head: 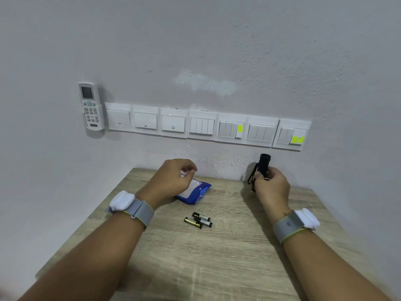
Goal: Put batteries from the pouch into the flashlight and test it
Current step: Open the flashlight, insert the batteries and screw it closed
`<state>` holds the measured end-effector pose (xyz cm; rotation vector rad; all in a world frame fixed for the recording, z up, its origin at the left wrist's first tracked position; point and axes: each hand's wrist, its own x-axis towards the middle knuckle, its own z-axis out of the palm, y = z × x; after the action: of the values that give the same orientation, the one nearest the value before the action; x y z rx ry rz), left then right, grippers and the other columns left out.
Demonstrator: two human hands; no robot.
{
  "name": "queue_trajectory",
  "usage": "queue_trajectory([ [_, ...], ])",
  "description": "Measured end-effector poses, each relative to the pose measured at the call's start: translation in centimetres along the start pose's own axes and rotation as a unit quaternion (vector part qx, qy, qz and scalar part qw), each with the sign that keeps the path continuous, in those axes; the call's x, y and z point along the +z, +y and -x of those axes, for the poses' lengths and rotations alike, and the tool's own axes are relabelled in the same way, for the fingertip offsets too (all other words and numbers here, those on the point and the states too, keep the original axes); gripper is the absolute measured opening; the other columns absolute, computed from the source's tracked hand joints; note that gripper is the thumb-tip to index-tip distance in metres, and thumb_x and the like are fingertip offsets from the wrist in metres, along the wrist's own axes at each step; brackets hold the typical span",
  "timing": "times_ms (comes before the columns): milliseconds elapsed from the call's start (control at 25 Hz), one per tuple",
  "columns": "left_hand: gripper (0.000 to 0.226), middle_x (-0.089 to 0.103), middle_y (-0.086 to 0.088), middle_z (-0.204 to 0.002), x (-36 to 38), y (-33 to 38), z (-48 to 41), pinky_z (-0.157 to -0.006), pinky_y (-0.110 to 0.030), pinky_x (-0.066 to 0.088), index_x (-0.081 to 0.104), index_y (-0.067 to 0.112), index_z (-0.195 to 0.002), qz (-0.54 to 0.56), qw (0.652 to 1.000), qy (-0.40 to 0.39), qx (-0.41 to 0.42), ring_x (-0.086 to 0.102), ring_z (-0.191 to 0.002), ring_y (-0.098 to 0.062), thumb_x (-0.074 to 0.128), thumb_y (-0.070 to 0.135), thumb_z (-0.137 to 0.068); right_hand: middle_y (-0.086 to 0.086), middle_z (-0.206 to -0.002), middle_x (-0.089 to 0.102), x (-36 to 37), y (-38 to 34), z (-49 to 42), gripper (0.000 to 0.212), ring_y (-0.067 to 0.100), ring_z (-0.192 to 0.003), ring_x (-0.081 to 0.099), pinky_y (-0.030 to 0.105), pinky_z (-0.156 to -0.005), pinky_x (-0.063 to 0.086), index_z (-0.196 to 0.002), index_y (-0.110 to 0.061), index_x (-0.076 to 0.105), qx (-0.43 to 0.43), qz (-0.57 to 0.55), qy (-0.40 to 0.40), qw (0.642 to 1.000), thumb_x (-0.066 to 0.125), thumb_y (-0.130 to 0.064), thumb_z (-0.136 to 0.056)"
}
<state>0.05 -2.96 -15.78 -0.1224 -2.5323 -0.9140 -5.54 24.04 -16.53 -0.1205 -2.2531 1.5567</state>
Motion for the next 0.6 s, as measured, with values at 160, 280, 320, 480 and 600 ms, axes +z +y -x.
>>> queue_trajectory([
  [160, 0.020, 0.072, 0.017, -0.107, 0.0, 0.8, 0.3, -0.094, -0.029, 0.055, 0.072, 0.030, -0.116, 0.022, 0.999, 0.008, 0.048, 0.065, -0.101, -0.001, 0.060, 0.023, -0.101, 0.001, -0.095, 0.069, 0.2, -0.6, 0.4, 0.017, 0.025, -0.088, 0.065, 0.033, -0.075, 0.049, -0.114, -0.024, 0.067, -0.090, -0.041, -0.040, 0.994, 0.056, -0.025, -0.101],
  [280, 0.028, 0.068, 0.018, -0.113, 0.2, 2.4, 0.9, -0.093, -0.030, 0.056, 0.065, 0.032, -0.129, 0.069, 0.993, 0.021, 0.093, 0.064, -0.104, -0.004, 0.055, 0.024, -0.105, 0.009, -0.083, 0.063, 0.9, -2.0, 1.8, 0.021, 0.026, -0.064, 0.062, 0.038, -0.053, 0.058, -0.106, -0.020, 0.067, -0.017, -0.225, -0.172, 0.959, 0.046, -0.020, -0.106],
  [320, 0.032, 0.066, 0.018, -0.116, 0.3, 2.9, 1.0, -0.093, -0.030, 0.055, 0.060, 0.034, -0.135, 0.086, 0.990, 0.019, 0.107, 0.064, -0.106, -0.006, 0.052, 0.024, -0.106, 0.014, -0.079, 0.060, 1.0, -2.5, 2.5, 0.024, 0.026, -0.055, 0.058, 0.034, -0.043, 0.054, -0.104, -0.014, 0.068, 0.019, -0.278, -0.232, 0.932, 0.045, -0.019, -0.106],
  [480, 0.040, 0.063, 0.016, -0.130, 0.6, 3.9, 1.5, -0.099, -0.035, 0.053, 0.051, 0.038, -0.147, 0.132, 0.978, -0.020, 0.161, 0.064, -0.118, -0.015, 0.046, 0.023, -0.110, 0.016, -0.066, 0.052, 0.9, -3.2, 4.7, 0.039, 0.021, -0.040, 0.047, 0.023, -0.034, 0.037, -0.098, -0.002, 0.071, 0.087, -0.296, -0.437, 0.845, 0.056, -0.038, -0.097],
  [600, 0.035, 0.071, 0.010, -0.120, 0.4, 4.3, 1.7, -0.096, -0.040, 0.056, 0.060, 0.028, -0.142, 0.171, 0.970, -0.044, 0.169, 0.068, -0.112, -0.020, 0.051, 0.026, -0.107, 0.009, -0.065, 0.051, 0.6, -3.6, 4.7, 0.049, 0.015, -0.037, 0.041, 0.020, -0.034, 0.030, -0.100, -0.006, 0.073, 0.152, -0.304, -0.488, 0.804, 0.056, -0.050, -0.092],
])
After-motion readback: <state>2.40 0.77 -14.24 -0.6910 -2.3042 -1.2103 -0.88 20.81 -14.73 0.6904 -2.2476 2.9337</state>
